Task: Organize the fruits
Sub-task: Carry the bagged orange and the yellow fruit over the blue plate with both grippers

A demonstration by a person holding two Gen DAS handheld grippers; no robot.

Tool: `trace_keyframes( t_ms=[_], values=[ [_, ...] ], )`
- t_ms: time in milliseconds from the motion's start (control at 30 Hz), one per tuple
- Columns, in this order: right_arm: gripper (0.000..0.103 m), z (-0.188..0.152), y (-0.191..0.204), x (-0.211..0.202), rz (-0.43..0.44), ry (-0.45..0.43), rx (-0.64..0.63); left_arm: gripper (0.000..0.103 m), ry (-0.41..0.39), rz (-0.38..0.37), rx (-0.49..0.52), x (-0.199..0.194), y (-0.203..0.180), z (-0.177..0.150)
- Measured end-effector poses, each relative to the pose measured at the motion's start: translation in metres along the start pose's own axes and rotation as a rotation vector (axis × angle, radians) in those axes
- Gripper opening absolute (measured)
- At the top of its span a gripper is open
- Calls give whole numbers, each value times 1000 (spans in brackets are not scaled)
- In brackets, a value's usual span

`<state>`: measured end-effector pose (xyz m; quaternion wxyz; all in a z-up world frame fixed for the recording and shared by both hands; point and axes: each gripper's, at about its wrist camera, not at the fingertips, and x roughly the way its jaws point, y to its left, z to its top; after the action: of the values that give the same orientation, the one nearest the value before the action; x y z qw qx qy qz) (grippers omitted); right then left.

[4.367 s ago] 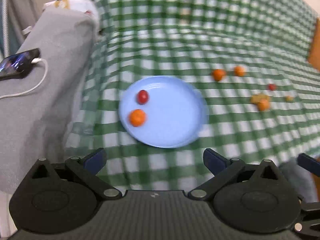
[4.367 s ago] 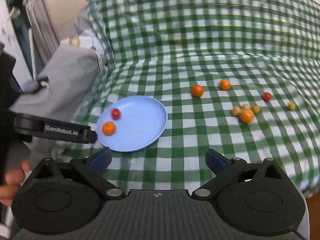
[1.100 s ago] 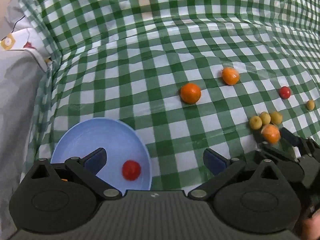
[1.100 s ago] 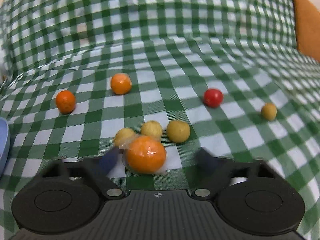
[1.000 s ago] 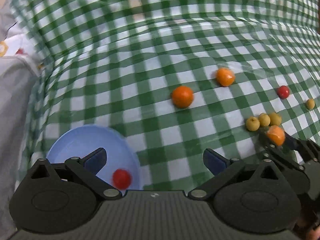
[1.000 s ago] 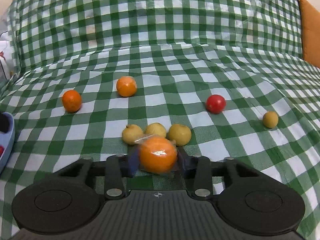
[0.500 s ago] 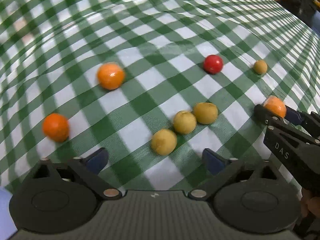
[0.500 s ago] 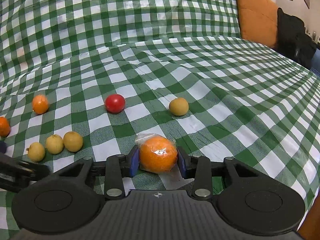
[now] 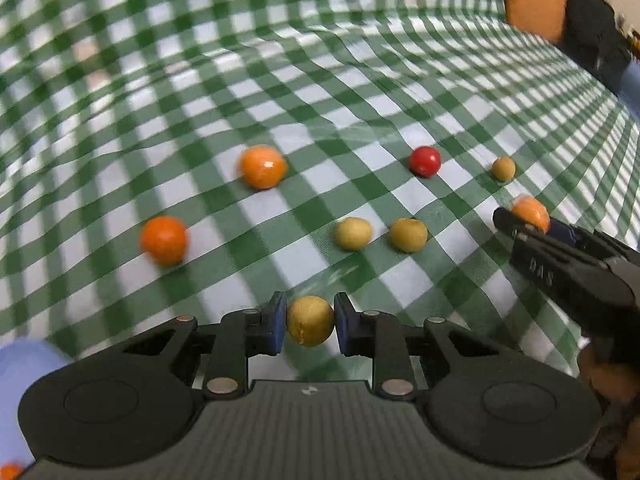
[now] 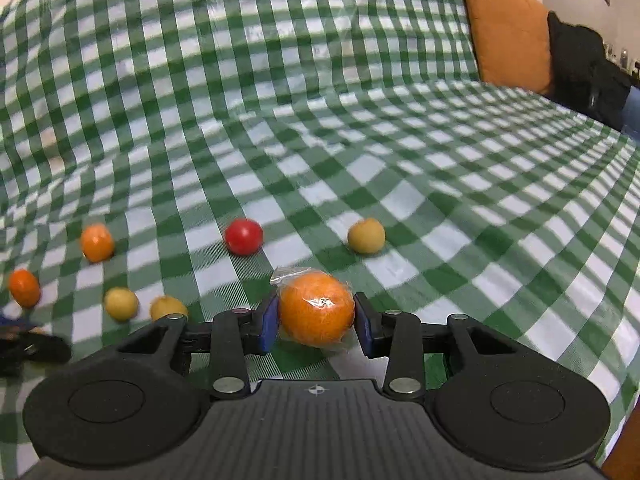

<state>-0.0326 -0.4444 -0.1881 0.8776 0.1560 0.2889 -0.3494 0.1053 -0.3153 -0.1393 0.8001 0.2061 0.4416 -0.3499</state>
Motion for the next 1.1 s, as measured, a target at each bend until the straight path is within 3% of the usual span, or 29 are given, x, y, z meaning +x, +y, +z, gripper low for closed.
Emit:
trace_keyframes(
  t_ms=[200, 300, 500, 700, 867, 1100],
  values=[
    [40, 13, 8, -55, 26, -72, -35, 28, -26, 11, -96, -82, 25, -34],
    [40, 14, 17, -99, 111, -78, -46, 28, -10, 32, -117, -120, 34, -59],
    [40, -2, 49, -192, 349, 7, -87, 28, 36, 73, -171, -185, 53, -121],
    [40, -19, 89, -268, 521, 61, -132, 28, 11, 99, -231, -246, 70, -175],
    [40, -30, 116, -314, 591, 62, -200, 28, -38, 119, -279, -286, 79, -205],
    [41, -34, 133, -354, 616, 26, -273, 28, -101, 138, -310, -317, 84, -216]
  ],
)
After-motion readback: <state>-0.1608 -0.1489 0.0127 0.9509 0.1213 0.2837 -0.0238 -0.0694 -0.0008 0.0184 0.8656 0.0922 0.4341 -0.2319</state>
